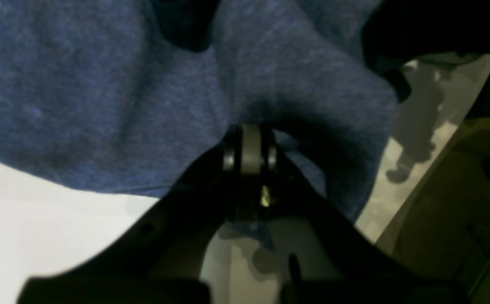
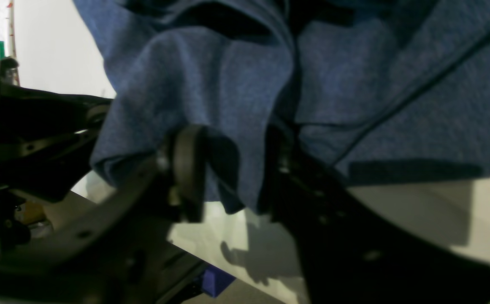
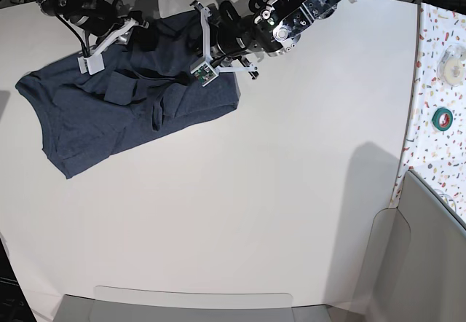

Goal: Layout the t-shirt on the table in an organized manner, then fold the t-shirt properly
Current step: 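Fold the grasped end with the right gripper toward the left gripper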

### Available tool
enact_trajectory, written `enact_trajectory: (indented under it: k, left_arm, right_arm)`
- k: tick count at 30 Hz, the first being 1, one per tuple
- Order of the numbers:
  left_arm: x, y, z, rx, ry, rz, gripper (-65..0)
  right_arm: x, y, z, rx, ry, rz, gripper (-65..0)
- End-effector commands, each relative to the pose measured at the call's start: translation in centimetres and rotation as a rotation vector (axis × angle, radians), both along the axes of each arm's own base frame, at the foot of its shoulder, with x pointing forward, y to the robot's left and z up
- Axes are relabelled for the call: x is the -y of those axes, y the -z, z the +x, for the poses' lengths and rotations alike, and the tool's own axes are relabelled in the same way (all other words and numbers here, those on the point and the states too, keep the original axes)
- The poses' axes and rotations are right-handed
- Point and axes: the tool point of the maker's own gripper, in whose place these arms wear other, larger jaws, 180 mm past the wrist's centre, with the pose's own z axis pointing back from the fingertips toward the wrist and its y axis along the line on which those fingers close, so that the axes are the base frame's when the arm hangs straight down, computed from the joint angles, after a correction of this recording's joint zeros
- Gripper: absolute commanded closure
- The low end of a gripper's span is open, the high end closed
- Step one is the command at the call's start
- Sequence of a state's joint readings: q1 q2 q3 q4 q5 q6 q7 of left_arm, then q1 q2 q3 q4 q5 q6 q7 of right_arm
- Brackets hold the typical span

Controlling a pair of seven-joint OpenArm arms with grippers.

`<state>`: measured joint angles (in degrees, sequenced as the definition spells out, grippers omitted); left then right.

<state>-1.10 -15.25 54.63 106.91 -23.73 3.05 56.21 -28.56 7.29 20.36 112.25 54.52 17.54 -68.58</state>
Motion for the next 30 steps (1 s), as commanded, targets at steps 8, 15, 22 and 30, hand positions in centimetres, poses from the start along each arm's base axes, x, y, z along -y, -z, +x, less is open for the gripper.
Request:
enact_trajectory:
  k: [8,15,22,30]
  left_arm:
    - [0.6,-1.1,0.4,0.027,0.001,-0.039,-1.6]
    - [0.6,-0.8,-0.3,0.008,-0.002,-0.039,-1.6]
    - [0.6,-0.8,-0.3,0.008,-0.002,-0.039,-1.6]
    - [0.5,-0.7,-0.2,0.007,-0.003,-0.036,-1.6]
  right_arm:
    - [0.8,-1.3,1.1,0.054,-0.013,-0.02,0.0]
    - [3.0,-3.6,3.6,0.138,-0.027,-0.05,0.0]
    - [4.7,-5.6,5.1,0.191,-0.079,-0.096,0.0]
    - [5.3,-5.5,4.9,0.181,-0.104,-0.128,0.0]
